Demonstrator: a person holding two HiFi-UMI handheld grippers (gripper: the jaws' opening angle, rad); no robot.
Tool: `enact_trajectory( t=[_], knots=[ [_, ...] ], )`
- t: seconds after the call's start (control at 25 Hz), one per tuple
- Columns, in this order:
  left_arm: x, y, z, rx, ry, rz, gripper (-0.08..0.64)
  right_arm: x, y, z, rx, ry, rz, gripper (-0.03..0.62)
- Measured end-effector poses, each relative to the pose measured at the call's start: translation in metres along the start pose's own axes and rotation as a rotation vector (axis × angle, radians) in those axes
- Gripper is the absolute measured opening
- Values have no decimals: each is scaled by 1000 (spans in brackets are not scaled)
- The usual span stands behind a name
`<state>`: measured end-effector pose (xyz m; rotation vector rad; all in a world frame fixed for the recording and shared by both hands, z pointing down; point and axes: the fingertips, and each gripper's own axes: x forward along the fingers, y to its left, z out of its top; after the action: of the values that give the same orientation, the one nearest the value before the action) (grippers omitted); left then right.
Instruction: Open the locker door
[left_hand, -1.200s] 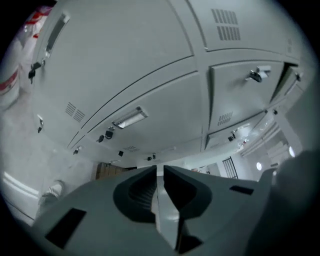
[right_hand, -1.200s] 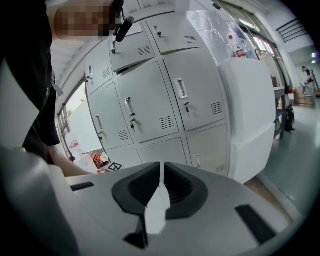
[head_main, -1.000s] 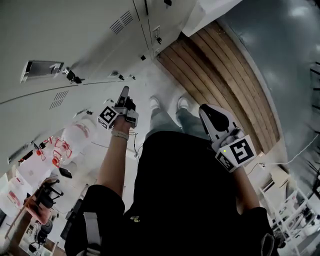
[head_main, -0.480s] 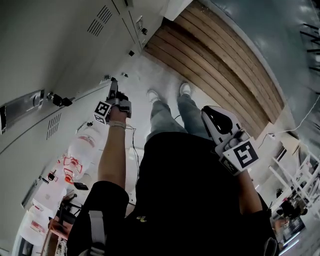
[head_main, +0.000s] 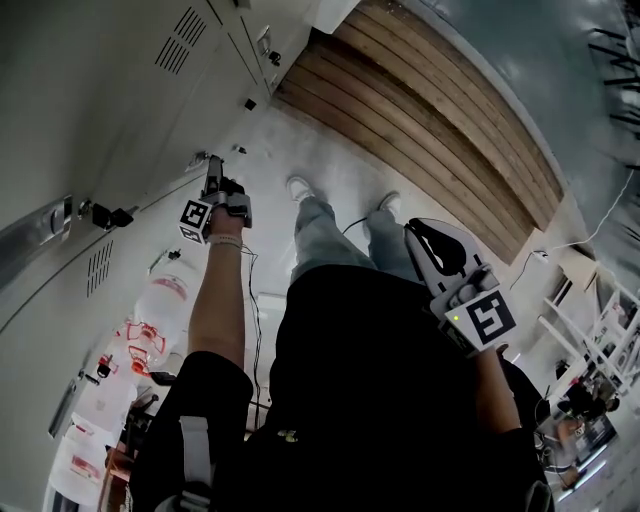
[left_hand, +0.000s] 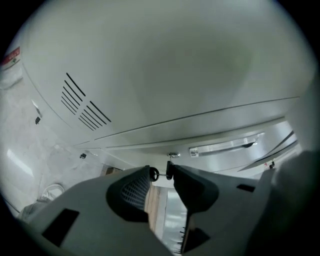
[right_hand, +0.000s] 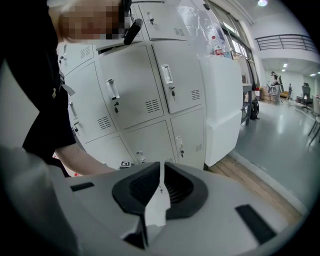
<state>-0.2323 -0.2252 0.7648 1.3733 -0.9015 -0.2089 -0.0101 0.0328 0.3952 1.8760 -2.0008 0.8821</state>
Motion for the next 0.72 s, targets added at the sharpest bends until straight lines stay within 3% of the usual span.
enact_trajectory(
  t=[0.16, 0.44, 0.72],
  knots=[
    [0, -8, -2, 6, -27, -23, 98, -4, -6, -4, 0, 12, 3, 44],
    [-6, -8, -32, 11, -27, -18, 97, -18, -25, -12, 38, 3, 19, 44],
    [-7, -12, -90, 25, 49, -21, 97, -39, -47, -24, 79, -9, 28, 44]
  ],
)
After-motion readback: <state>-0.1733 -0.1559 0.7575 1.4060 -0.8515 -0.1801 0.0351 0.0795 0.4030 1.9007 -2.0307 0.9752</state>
